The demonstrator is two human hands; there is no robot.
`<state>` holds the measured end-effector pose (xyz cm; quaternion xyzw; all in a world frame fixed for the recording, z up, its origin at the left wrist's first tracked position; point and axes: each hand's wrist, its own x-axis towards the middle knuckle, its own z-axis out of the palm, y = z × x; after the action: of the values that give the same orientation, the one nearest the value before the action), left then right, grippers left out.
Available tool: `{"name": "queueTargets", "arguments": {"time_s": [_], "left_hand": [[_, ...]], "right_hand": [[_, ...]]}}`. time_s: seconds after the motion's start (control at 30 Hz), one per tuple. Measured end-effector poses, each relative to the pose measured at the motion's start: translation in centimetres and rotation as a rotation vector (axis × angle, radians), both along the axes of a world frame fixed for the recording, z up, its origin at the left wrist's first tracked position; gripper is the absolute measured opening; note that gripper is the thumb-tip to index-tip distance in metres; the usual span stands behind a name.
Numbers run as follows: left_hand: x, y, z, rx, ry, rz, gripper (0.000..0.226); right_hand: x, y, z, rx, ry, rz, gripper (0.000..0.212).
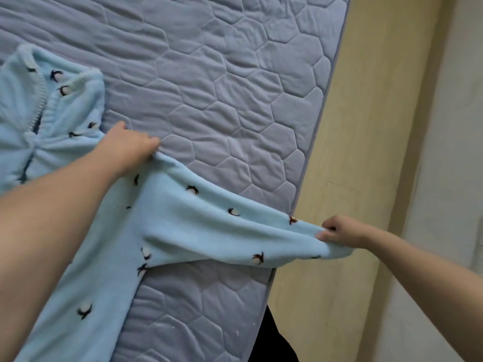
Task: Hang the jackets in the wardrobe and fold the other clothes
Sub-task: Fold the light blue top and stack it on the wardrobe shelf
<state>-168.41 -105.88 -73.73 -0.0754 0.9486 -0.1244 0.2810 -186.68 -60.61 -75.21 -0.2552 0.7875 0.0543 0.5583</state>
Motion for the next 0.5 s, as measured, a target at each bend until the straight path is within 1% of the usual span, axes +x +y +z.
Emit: {"name": "queueTargets", "arguments": {"time_s": [0.07, 0.1, 0.13, 0.17, 0.2, 0.23, 0.27, 0.3, 0.37, 0.43, 0.5], "left_hand": [[0.3, 1.7, 0.2, 0.02, 0.193, 0.229, 0.023], [0.7, 3.2, 0.3, 0.047, 0.248, 0.321, 0.031], [1.4, 5.1, 0.5, 0.08, 0.289, 0.384, 0.041], [2.2, 7.2, 0.9, 0.136, 0.334, 0.425, 0.049], [3.1, 9.5, 1.4, 0.21, 0.389, 0.44, 0.051], [4.2, 11.9, 1.9, 0.285, 0.436, 0.435, 0.047], [5.4, 14.0, 2.3, 0.344, 0.469, 0.414, 0.04], [6.8, 15.9, 2.4, 0.395, 0.479, 0.387, 0.035], [9.3, 18.8, 1.9, 0.474, 0.435, 0.329, 0.043], [10.7, 20.4, 0.3, 0.476, 0.376, 0.31, 0.052], [11.0, 21.0, -1.6, 0.442, 0.33, 0.325, 0.057]], "right_hand": [[0.0, -0.1, 0.0, 0.001, 0.096, -0.106, 0.033], [0.0, -0.1, 0.0, -0.017, 0.137, -0.177, 0.029], [0.3, 0.0, 0.0, -0.033, 0.171, -0.261, 0.021], [0.7, 0.2, 0.0, -0.053, 0.202, -0.355, 0.018], [1.2, 0.3, 0.0, -0.06, 0.22, -0.454, 0.027], [1.8, 0.4, -0.1, -0.057, 0.212, -0.55, 0.036], [2.7, 0.5, -0.2, -0.047, 0.179, -0.635, 0.041], [3.7, 0.5, -0.4, -0.033, 0.134, -0.703, 0.043], [6.0, 0.4, -1.3, -0.006, 0.061, -0.851, 0.042], [7.8, 0.2, -3.1, -0.017, 0.017, -1.054, 0.04], [8.9, -0.5, -5.2, -0.075, -0.068, -1.281, 0.039]]}}
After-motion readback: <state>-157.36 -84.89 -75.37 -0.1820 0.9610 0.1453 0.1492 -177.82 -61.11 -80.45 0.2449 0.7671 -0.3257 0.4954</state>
